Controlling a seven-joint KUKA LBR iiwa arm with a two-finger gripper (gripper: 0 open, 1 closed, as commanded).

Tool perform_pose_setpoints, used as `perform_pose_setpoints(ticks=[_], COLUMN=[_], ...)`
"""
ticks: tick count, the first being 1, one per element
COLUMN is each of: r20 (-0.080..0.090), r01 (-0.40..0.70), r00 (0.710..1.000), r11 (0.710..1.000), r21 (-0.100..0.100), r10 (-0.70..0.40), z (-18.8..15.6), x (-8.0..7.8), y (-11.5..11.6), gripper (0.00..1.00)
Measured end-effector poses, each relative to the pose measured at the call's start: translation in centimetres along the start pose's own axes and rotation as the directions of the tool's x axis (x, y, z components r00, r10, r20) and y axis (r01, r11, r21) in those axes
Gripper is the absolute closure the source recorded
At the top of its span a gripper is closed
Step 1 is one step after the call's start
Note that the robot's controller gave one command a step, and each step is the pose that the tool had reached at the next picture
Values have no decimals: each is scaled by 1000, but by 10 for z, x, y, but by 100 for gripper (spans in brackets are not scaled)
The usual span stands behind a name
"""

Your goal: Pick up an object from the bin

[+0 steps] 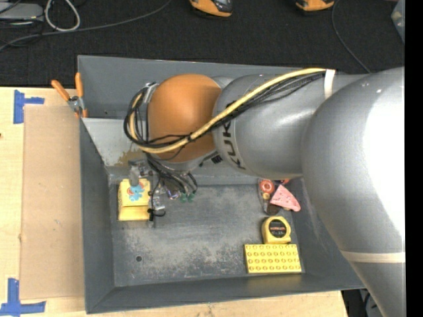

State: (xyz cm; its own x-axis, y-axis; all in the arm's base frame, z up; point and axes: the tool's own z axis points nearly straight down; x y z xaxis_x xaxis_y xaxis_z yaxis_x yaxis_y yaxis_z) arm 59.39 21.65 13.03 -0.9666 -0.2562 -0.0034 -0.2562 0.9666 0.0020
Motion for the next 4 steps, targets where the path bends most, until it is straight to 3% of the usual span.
perform_pose_setpoints(ticks=[1, 2, 3, 4], r20=[-1, 10, 21, 24], r01=[-350, 46, -155, -158], r00=[937, 999, 988, 987], r11=[937, 999, 988, 987], r21=[0, 2, -8, -9], r10=[350, -46, 155, 158], z=[17, 35, 44, 44], x=[0, -9, -16, -17], y=[26, 25, 31, 30], gripper=[0, 0, 100, 100])
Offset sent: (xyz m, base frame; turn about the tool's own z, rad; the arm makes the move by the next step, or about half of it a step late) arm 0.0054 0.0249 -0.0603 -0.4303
